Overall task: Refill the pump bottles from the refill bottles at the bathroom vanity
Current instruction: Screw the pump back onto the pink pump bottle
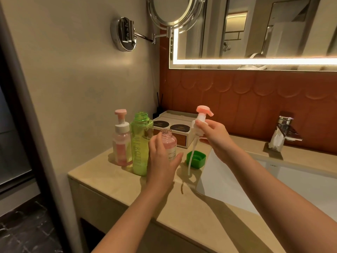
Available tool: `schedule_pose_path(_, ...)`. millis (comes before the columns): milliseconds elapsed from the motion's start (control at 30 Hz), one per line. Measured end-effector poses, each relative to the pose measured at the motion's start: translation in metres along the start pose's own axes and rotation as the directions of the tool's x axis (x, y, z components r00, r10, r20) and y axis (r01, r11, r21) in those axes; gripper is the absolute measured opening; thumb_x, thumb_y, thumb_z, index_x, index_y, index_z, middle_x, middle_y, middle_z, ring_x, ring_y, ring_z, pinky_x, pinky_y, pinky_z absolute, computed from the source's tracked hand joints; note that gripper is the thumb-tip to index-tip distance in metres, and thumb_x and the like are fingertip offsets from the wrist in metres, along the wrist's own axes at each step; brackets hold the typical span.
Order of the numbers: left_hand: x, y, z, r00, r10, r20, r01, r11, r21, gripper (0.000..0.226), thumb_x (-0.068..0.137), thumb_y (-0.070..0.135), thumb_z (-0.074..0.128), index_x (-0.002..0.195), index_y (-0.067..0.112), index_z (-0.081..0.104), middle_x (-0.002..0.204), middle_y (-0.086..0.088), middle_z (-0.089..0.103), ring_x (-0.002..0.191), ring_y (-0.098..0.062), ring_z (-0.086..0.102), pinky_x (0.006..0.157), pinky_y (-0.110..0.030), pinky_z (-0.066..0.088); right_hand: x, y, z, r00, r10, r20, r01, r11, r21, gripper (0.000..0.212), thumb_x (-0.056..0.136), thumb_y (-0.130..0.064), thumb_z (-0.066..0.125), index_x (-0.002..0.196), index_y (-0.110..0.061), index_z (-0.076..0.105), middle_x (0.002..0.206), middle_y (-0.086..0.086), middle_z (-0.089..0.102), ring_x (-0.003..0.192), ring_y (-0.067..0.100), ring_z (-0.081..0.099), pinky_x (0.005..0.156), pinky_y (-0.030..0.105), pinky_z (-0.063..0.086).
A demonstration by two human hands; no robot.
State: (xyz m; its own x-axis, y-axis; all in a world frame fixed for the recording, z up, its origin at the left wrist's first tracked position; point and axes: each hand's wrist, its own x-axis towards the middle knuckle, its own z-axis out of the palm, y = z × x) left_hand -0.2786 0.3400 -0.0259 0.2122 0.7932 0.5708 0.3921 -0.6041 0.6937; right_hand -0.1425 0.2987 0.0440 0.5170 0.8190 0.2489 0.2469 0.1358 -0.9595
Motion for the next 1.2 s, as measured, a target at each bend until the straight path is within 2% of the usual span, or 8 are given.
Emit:
schedule_pose_path(133,0.003,0.008,0.006,0.989,-0.144,0.044,0.138,0.984,0.111,0.084,0.087,0.039,0.060,0.148,0.018,0.006,0.154,-0.003,0.013,0.131,-0.021,0.038,0.093,-0.029,0.043,0.004,0.008,0.007,0.985,0.070,0.156,-0.079,0.995,0.053,0.016,0.096,-0.034,0.044,0.089,-0.022,0.052,0.097,-0.002,0.059,0.091,0.013,0.056,0.071,0.023,0.043)
schedule_pose_path(233,0.006,0.009,0.006,0.983,-0.174,0.052,0.165,0.975,0.149,0.084,0.088,0.039,0.058,0.148,0.016,0.005,0.156,-0.005,0.011,0.132,-0.023,0.038,0.093,-0.031,0.044,0.010,0.015,0.018,0.968,0.174,0.183,-0.207,0.962,0.179,0.023,0.097,-0.035,0.042,0.108,-0.015,0.045,0.102,0.004,0.059,0.097,0.018,0.057,0.075,0.029,0.044)
schedule_pose_path(367,0.012,0.004,0.007,0.978,-0.198,0.063,0.190,0.975,0.115,0.080,0.089,0.036,0.059,0.148,0.014,0.009,0.154,-0.008,0.015,0.131,-0.026,0.039,0.096,-0.033,0.043,0.017,0.019,0.031,0.951,0.233,0.203,-0.283,0.921,0.269,0.026,0.097,-0.036,0.042,0.114,-0.017,0.041,0.094,0.002,0.059,0.094,0.018,0.058,0.081,0.034,0.043)
schedule_pose_path(600,0.017,-0.007,0.007,0.967,-0.239,0.092,0.234,0.970,0.062,0.083,0.086,0.041,0.061,0.148,0.014,0.012,0.150,-0.005,0.018,0.128,-0.024,0.041,0.093,-0.031,0.043,0.019,0.020,0.024,0.925,0.259,0.278,-0.326,0.917,0.230,0.042,0.097,-0.039,0.038,0.132,-0.017,0.032,0.096,-0.001,0.054,0.100,0.019,0.055,0.088,0.040,0.038)
schedule_pose_path(733,0.018,-0.009,0.005,0.965,-0.238,0.105,0.234,0.971,0.049,0.083,0.078,0.046,0.068,0.144,0.018,0.026,0.142,-0.004,0.029,0.124,-0.022,0.044,0.091,-0.031,0.044,0.016,0.019,0.013,0.916,0.270,0.297,-0.338,0.918,0.209,0.052,0.096,-0.041,0.039,0.139,-0.014,0.027,0.099,0.001,0.054,0.093,0.016,0.056,0.088,0.041,0.039)
schedule_pose_path(933,0.014,-0.006,0.001,0.970,-0.197,0.141,0.191,0.980,0.060,0.080,0.071,0.052,0.072,0.136,0.022,0.039,0.129,-0.002,0.038,0.116,-0.020,0.047,0.079,-0.026,0.041,0.005,0.023,0.003,0.910,0.277,0.309,-0.343,0.921,0.185,0.056,0.095,-0.045,0.039,0.140,-0.014,0.026,0.105,0.001,0.053,0.111,0.023,0.052,0.096,0.044,0.038)
schedule_pose_path(1100,0.001,-0.009,0.002,0.976,-0.143,0.162,0.161,0.981,-0.106,0.071,0.066,0.044,0.079,0.123,0.026,0.041,0.118,0.007,0.035,0.110,-0.009,0.036,0.087,-0.028,0.042,-0.010,0.021,-0.007,0.897,0.280,0.342,-0.350,0.923,0.161,0.050,0.094,-0.047,0.039,0.133,-0.018,0.031,0.115,0.005,0.053,0.112,0.025,0.052,0.098,0.044,0.040)
schedule_pose_path(1200,-0.009,-0.010,0.004,0.966,-0.123,0.225,0.189,0.935,-0.300,0.068,0.065,0.036,0.082,0.117,0.028,0.038,0.117,0.009,0.049,0.108,-0.011,0.049,0.081,-0.026,0.047,-0.021,0.019,-0.013,0.897,0.267,0.352,-0.337,0.929,0.155,0.045,0.093,-0.050,0.038,0.127,-0.022,0.034,0.117,0.005,0.052,0.110,0.024,0.054,0.097,0.044,0.043)
